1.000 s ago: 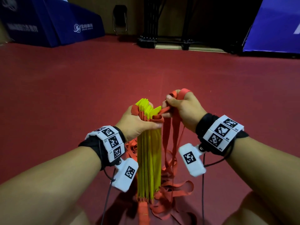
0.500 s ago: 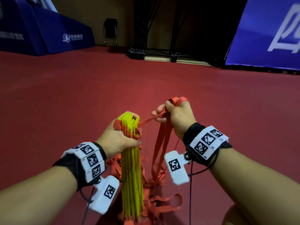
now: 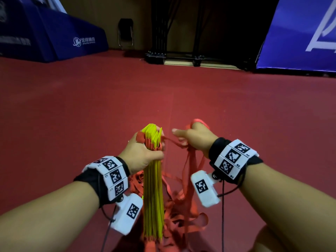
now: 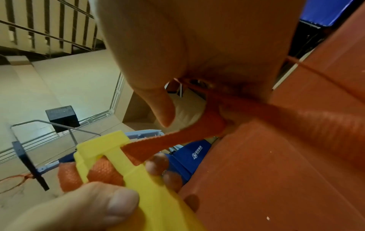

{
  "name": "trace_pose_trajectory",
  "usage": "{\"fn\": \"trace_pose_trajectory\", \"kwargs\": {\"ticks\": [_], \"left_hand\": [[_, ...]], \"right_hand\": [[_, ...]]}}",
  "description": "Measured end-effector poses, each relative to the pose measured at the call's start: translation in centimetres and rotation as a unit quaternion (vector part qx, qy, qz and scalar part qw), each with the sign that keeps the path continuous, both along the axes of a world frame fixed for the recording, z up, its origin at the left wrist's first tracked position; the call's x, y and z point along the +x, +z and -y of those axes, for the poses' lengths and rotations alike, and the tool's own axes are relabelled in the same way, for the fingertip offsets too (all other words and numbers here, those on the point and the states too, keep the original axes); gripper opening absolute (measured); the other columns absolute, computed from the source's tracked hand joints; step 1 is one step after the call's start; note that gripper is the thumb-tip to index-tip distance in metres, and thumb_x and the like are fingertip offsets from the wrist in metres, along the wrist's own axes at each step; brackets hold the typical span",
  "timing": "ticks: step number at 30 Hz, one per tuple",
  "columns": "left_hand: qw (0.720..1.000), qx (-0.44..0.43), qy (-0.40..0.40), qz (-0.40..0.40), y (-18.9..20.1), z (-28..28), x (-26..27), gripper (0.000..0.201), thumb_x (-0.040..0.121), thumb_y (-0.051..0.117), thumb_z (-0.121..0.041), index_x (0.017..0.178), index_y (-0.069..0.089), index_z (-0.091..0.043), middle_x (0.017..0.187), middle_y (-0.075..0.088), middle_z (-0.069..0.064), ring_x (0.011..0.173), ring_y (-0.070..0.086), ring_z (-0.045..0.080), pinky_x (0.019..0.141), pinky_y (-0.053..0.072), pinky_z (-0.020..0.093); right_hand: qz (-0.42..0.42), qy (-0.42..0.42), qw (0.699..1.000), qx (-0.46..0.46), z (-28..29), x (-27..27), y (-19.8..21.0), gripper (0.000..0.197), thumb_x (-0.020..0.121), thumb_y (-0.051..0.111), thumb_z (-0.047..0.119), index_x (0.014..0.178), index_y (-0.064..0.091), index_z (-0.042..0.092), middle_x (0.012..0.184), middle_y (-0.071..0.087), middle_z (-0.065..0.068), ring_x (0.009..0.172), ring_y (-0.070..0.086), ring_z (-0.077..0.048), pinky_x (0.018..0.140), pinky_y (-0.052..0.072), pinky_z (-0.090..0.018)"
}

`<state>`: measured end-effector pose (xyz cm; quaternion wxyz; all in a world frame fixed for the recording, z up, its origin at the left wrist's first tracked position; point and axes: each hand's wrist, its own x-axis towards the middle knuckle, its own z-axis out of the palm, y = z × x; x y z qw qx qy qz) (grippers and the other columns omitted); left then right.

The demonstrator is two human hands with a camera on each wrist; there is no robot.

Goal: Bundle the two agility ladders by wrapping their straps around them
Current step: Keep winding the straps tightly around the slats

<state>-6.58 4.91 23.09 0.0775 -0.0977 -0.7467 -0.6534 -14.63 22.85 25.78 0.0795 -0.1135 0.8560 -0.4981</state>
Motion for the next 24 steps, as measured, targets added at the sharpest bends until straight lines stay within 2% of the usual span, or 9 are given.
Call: {"fn": "trace_pose_trajectory", "kwargs": {"ticks": [1, 3, 6, 8, 12, 14, 17, 21, 24], "left_hand": [[1.000, 0.005, -0.001, 0.005, 0.0, -0.1, 0.0, 0.037, 0.043, 0.076, -0.025, 0.078, 0.070, -0.029, 0.075, 0.067, 0.003, 0.073, 0.065, 0.026, 0.075, 0.057, 0.048], [1.000, 0.011, 0.007, 0.010, -0.1, -0.2, 0.0, 0.035, 0.041, 0.077, -0.027, 0.075, 0.068, -0.023, 0.073, 0.065, 0.005, 0.069, 0.063, 0.023, 0.072, 0.057, 0.043], [1.000, 0.004, 0.011, 0.004, 0.2, -0.1, 0.0, 0.031, 0.046, 0.081, -0.032, 0.074, 0.071, -0.027, 0.074, 0.069, 0.000, 0.071, 0.064, 0.018, 0.074, 0.057, 0.037], [1.000, -0.005, 0.000, -0.003, 0.3, 0.1, 0.0, 0.030, 0.052, 0.082, -0.032, 0.080, 0.073, -0.026, 0.080, 0.072, 0.001, 0.077, 0.067, 0.018, 0.079, 0.056, 0.039], [1.000, -0.017, -0.005, -0.008, -0.1, 0.4, -0.1, 0.031, 0.053, 0.080, -0.035, 0.083, 0.073, -0.030, 0.081, 0.072, -0.005, 0.079, 0.068, 0.011, 0.079, 0.056, 0.034], [1.000, -0.027, -0.010, -0.007, -0.1, 0.4, 0.1, 0.040, 0.051, 0.081, -0.036, 0.087, 0.073, -0.019, 0.080, 0.072, -0.006, 0.077, 0.067, 0.006, 0.076, 0.056, 0.025], [0.999, -0.041, -0.002, 0.021, -0.7, 0.8, -0.1, 0.057, 0.051, 0.085, -0.025, 0.100, 0.070, 0.001, 0.087, 0.074, -0.001, 0.080, 0.069, 0.007, 0.078, 0.056, 0.026], [0.998, -0.050, -0.019, 0.043, -1.3, 0.9, -0.2, 0.073, 0.046, 0.091, -0.037, 0.112, 0.071, -0.015, 0.106, 0.077, -0.003, 0.104, 0.071, 0.011, 0.096, 0.054, 0.031], [0.993, -0.104, -0.010, 0.054, -1.5, 0.9, -0.2, 0.062, 0.044, 0.091, -0.042, 0.100, 0.073, -0.022, 0.091, 0.078, -0.005, 0.087, 0.071, 0.005, 0.086, 0.055, 0.025]], "right_hand": [[-0.002, 0.001, 1.000, 0.023, 0.0, 0.1, 0.0, 0.052, 0.067, 0.077, 0.058, 0.063, 0.055, 0.011, 0.057, 0.051, -0.008, 0.052, 0.051, -0.022, 0.058, 0.045, -0.040], [-0.045, 0.016, 0.998, 0.038, 0.1, 0.6, 0.4, 0.053, 0.076, 0.075, 0.055, 0.062, 0.059, 0.007, 0.053, 0.050, -0.004, 0.050, 0.048, -0.020, 0.057, 0.043, -0.036], [-0.126, 0.041, 0.990, -0.056, 0.7, 1.6, 1.4, 0.039, 0.083, 0.078, 0.040, 0.077, 0.057, 0.008, 0.064, 0.054, -0.001, 0.056, 0.047, -0.014, 0.058, 0.042, -0.031], [-0.125, 0.107, 0.982, -0.088, 1.1, 2.3, 1.8, 0.032, 0.082, 0.078, 0.038, 0.087, 0.058, 0.012, 0.073, 0.058, 0.000, 0.063, 0.051, -0.012, 0.061, 0.045, -0.032], [-0.104, 0.218, 0.969, -0.050, 1.1, 2.6, 1.6, 0.015, 0.095, 0.067, 0.019, 0.094, 0.063, 0.004, 0.076, 0.066, -0.008, 0.067, 0.057, -0.021, 0.066, 0.049, -0.039], [-0.103, 0.234, 0.965, -0.051, 0.9, 2.6, 1.6, 0.008, 0.095, 0.066, 0.014, 0.092, 0.064, 0.007, 0.074, 0.066, -0.003, 0.067, 0.057, -0.019, 0.066, 0.049, -0.036], [-0.094, 0.262, 0.960, -0.032, 0.6, 2.5, 1.3, 0.009, 0.089, 0.073, 0.009, 0.093, 0.066, 0.013, 0.081, 0.068, 0.001, 0.072, 0.062, -0.011, 0.072, 0.054, -0.034], [-0.142, 0.225, 0.962, 0.059, 0.6, 2.2, 0.6, 0.016, 0.087, 0.075, 0.007, 0.090, 0.066, 0.020, 0.086, 0.070, -0.002, 0.076, 0.066, -0.013, 0.080, 0.058, -0.040], [-0.174, 0.187, 0.962, 0.093, 1.0, 2.4, 0.6, 0.016, 0.091, 0.068, 0.009, 0.084, 0.064, 0.022, 0.080, 0.070, 0.000, 0.071, 0.063, -0.013, 0.075, 0.056, -0.035]]}}
